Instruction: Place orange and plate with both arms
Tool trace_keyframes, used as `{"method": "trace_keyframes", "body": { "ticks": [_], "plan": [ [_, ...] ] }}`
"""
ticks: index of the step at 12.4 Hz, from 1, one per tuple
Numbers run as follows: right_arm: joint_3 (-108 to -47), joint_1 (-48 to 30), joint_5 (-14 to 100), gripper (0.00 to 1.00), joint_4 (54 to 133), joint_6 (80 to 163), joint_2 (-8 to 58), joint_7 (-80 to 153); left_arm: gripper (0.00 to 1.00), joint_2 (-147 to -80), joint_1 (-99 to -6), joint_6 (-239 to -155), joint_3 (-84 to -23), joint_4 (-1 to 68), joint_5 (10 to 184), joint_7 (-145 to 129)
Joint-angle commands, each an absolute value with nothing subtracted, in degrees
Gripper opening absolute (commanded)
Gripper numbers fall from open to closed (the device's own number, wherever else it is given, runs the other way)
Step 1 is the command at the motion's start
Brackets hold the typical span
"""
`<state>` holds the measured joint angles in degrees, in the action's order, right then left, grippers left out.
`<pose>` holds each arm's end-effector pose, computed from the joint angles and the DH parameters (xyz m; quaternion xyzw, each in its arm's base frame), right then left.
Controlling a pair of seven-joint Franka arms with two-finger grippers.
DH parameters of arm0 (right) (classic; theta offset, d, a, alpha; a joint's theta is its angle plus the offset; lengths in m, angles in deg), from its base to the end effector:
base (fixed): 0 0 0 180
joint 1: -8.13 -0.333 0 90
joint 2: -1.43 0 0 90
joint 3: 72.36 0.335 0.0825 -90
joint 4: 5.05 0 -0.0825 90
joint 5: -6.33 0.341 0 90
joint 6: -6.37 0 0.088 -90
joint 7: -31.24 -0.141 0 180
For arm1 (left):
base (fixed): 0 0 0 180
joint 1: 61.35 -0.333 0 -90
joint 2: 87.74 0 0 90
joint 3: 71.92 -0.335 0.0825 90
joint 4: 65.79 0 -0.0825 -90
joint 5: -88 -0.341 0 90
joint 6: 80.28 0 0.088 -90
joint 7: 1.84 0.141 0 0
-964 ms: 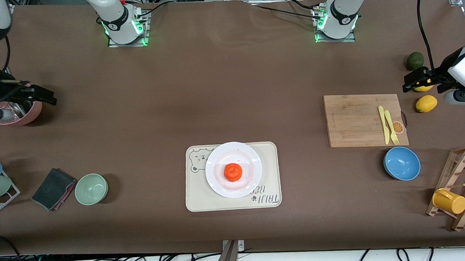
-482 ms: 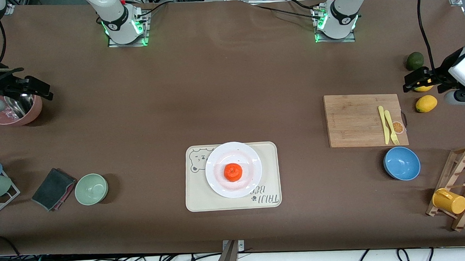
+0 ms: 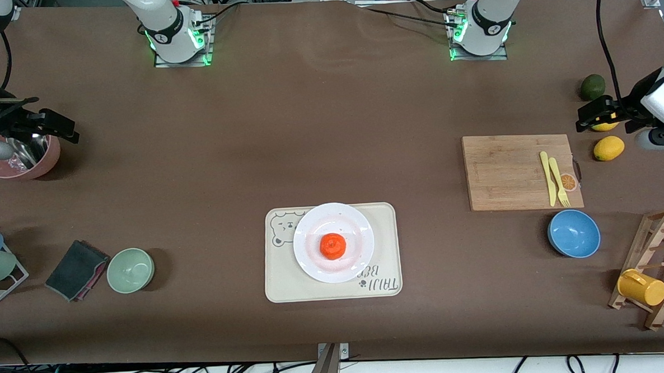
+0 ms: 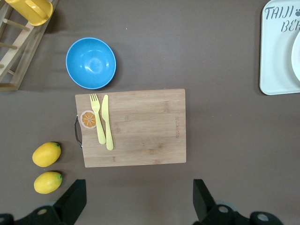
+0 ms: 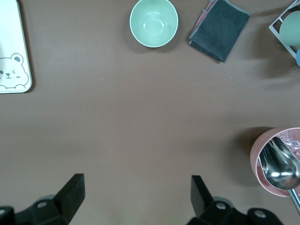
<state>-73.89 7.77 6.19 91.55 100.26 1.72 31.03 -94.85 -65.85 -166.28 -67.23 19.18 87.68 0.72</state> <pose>0.5130 -0.0108 0.5632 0.9996 -0.0119 -0.0262 0.0011 0.5396 0.0018 0.5760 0.9983 -0.0239 -0.0528 0.0034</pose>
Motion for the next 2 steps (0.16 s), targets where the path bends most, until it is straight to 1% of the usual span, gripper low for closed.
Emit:
{"method": "trace_keyframes", "body": {
  "ticks": [1,2],
  "plan": [
    [-74.0,7.6,6.4,1.0,92.2,100.1,0.9,30.5,1.0,-94.6,-66.1,-165.4,-67.0,18.6,86.2,1.7],
    [-74.1,7.6,6.4,1.0,92.3,100.1,0.9,30.5,1.0,-94.7,-66.1,-165.4,-67.0,18.6,86.2,1.7]
  ]
}}
